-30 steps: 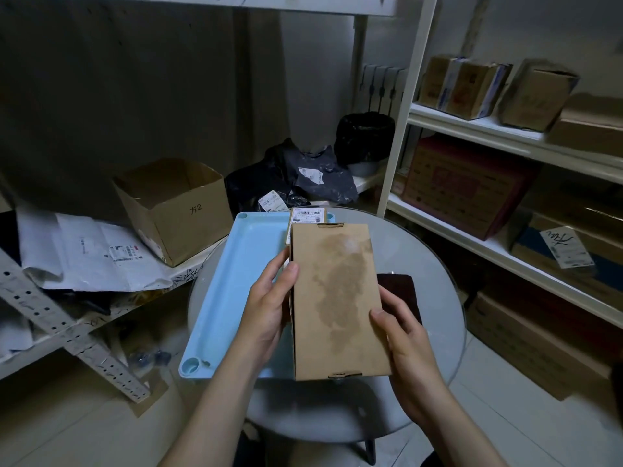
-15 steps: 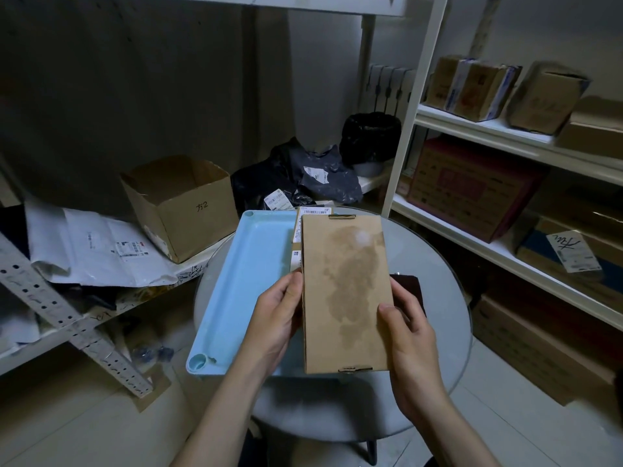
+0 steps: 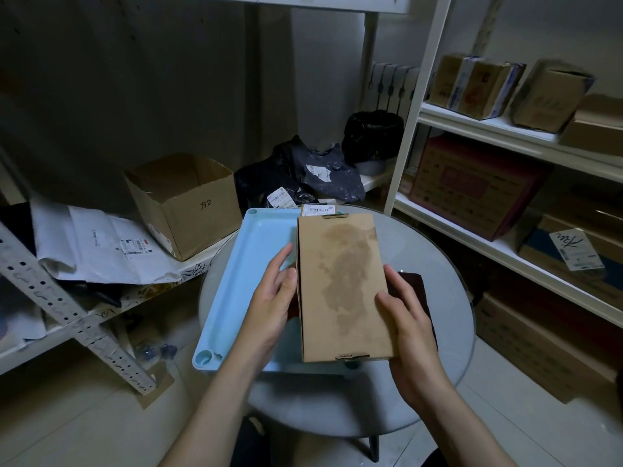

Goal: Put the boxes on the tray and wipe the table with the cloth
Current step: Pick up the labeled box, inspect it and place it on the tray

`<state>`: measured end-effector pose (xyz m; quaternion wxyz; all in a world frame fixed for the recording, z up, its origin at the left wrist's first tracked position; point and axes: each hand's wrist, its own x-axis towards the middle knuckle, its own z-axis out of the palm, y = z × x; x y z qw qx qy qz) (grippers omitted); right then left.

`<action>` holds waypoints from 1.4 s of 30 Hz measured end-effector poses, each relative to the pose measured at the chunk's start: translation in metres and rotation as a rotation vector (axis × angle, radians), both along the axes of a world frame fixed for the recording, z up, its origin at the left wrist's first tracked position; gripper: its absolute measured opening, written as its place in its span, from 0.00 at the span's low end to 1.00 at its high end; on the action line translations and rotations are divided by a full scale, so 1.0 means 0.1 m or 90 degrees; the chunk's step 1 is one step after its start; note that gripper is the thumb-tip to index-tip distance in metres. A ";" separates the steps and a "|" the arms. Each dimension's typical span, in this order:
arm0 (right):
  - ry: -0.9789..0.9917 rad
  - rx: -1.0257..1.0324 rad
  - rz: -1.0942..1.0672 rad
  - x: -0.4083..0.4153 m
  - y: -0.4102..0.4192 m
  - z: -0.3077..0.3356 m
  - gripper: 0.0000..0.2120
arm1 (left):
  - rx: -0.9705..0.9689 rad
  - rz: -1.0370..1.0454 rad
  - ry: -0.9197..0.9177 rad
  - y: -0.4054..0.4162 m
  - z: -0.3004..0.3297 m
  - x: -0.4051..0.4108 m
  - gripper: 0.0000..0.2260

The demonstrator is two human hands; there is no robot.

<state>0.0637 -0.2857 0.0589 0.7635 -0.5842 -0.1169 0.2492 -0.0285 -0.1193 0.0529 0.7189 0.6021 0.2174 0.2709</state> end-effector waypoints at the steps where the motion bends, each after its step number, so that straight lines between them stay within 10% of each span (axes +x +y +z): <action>1: 0.002 0.005 0.014 0.00 -0.01 0.02 0.17 | 0.001 -0.002 -0.007 0.01 0.01 0.00 0.21; 17: 0.034 0.088 0.099 -0.04 -0.02 0.25 0.21 | -0.037 0.073 -0.008 -0.08 0.30 -0.09 0.10; 42: -0.159 -0.051 0.054 -0.03 -0.11 0.25 0.23 | -0.099 -0.002 -0.085 -0.04 0.12 -0.16 0.23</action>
